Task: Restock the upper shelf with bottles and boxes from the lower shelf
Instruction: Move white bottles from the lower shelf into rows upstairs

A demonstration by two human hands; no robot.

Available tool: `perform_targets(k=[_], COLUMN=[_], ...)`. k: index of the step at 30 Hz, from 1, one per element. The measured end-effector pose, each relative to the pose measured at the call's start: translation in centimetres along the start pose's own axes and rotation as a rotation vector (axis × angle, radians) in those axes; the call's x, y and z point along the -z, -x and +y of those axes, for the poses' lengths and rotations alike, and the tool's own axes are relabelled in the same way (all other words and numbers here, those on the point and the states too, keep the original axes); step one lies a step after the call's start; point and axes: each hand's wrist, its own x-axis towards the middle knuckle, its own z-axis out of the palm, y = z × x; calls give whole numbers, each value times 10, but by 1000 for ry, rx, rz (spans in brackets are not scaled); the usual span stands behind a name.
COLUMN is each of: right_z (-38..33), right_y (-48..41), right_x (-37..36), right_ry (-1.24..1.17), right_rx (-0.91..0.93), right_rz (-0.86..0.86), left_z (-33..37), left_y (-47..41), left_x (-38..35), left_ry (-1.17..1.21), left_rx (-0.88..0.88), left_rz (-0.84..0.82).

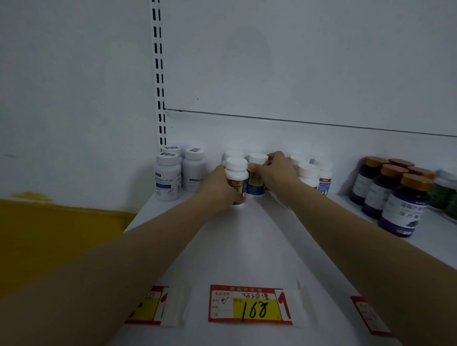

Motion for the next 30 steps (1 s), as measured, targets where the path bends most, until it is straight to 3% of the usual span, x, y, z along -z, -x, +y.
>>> perform_targets(k=[10, 18, 24, 30], right_z=[-3, -15, -27, -35], right_y=[-2, 9, 42, 91], right_x=[-1, 0, 27, 55], right_ry=[290, 382, 610, 851], right_rx=[56, 14, 122, 225], right_rz=[7, -35, -31, -146], left_z=[-4, 8, 15, 35], left_y=[-4, 9, 34, 73], left_x=[-3, -1, 10, 16], left_ry=[-32, -61, -135, -310], left_rx=[40, 129, 171, 142], left_rz=[4, 62, -6, -125])
